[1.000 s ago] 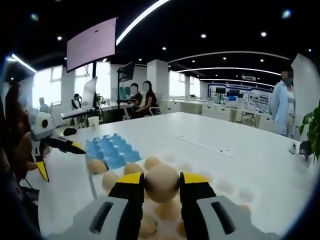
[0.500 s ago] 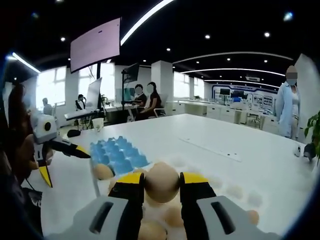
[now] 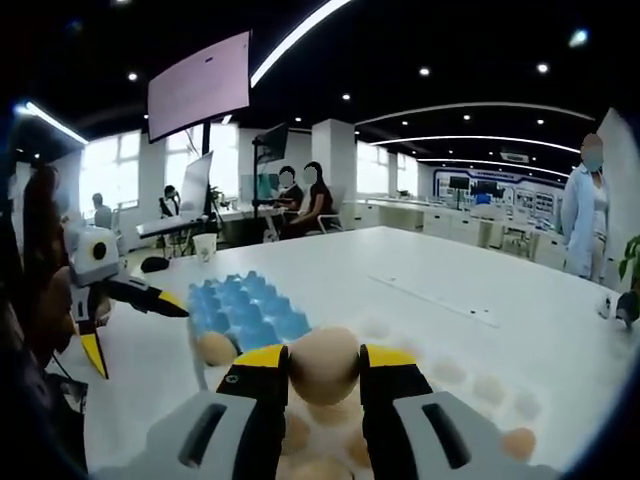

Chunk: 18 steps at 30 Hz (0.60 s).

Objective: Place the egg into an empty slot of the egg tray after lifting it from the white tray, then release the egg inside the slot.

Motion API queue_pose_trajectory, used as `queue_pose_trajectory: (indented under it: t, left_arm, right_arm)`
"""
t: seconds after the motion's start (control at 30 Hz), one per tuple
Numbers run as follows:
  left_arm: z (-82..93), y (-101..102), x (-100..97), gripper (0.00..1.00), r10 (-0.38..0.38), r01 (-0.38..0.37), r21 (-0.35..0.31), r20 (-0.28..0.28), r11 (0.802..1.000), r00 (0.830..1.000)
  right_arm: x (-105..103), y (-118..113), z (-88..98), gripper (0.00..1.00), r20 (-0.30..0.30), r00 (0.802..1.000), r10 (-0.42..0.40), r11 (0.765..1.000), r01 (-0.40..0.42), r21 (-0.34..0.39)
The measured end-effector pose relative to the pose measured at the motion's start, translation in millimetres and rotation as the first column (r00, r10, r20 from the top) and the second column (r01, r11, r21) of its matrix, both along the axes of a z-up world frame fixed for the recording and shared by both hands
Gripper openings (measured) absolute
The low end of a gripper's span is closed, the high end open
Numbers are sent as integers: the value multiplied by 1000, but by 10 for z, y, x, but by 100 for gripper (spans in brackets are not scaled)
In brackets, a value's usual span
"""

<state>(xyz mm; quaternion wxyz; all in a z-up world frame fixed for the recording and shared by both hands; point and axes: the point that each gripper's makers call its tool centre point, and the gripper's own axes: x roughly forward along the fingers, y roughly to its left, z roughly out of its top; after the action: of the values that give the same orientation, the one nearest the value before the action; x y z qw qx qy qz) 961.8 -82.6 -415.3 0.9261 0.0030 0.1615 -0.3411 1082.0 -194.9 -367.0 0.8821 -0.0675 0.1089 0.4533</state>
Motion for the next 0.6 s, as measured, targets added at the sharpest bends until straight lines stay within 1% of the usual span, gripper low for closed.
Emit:
queue_pose_trajectory:
  t: [0.6]
  left_arm:
    - [-8, 69, -1, 94, 11, -11, -5, -2, 1000, 1000]
  right_arm:
    - [-35, 257, -18, 29, -3, 999, 49, 999, -49, -1]
